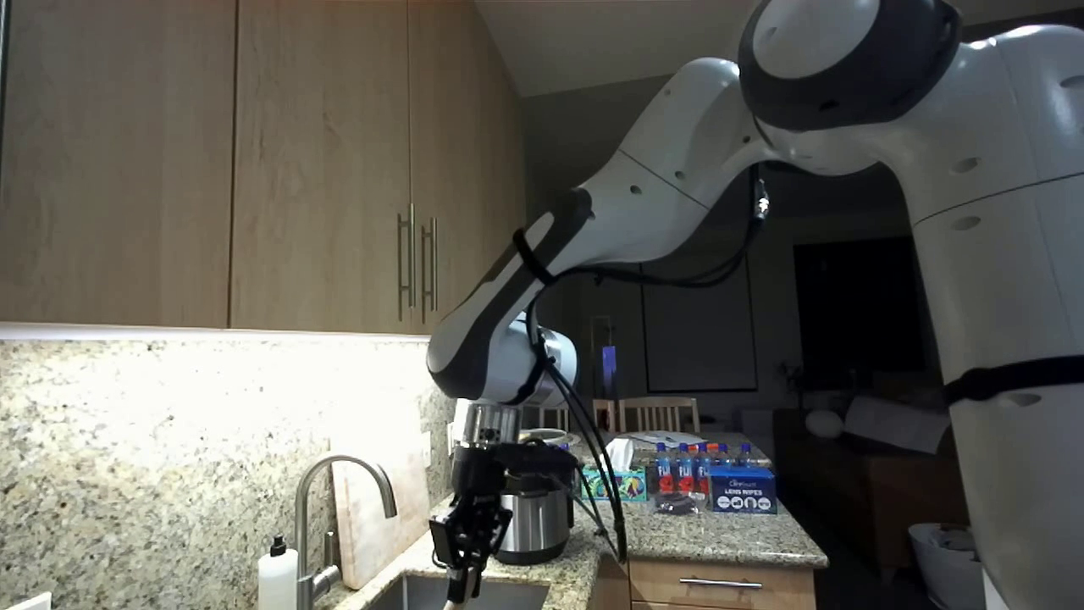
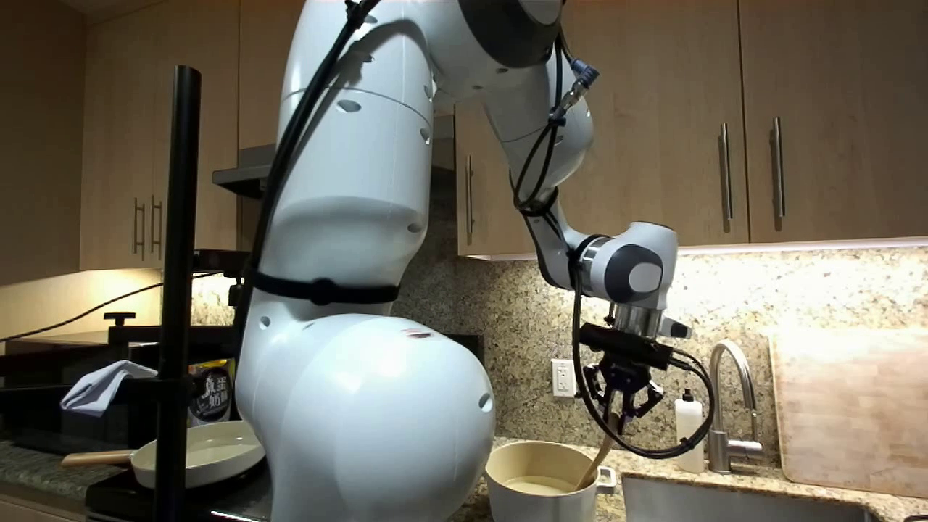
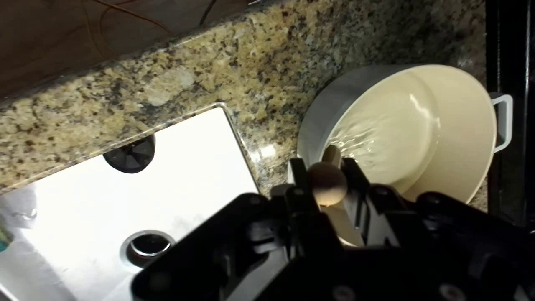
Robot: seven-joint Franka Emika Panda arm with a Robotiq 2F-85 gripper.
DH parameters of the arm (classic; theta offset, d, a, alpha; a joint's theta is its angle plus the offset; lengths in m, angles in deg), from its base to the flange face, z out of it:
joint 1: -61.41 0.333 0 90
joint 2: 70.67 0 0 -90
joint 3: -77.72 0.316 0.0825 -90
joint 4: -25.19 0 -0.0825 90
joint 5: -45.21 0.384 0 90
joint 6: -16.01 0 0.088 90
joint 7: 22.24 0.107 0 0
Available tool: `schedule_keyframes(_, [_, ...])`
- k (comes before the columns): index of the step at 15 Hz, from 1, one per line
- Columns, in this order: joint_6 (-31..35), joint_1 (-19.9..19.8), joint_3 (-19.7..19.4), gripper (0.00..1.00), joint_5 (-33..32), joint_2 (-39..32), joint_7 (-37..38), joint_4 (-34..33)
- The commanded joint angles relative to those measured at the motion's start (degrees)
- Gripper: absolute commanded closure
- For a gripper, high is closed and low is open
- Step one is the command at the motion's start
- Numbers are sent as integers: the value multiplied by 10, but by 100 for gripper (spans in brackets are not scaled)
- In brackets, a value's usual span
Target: Pick up the cooking stick and stir in the pot
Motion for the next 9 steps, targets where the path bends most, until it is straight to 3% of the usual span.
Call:
schedule_keyframes(1, [-33,8,7,89,-82,2,101,-38])
schedule_keyframes(5, [-56,32,25,90,-135,-23,200,-103])
schedule_keyframes(9, [-45,68,38,89,-204,-44,351,-153])
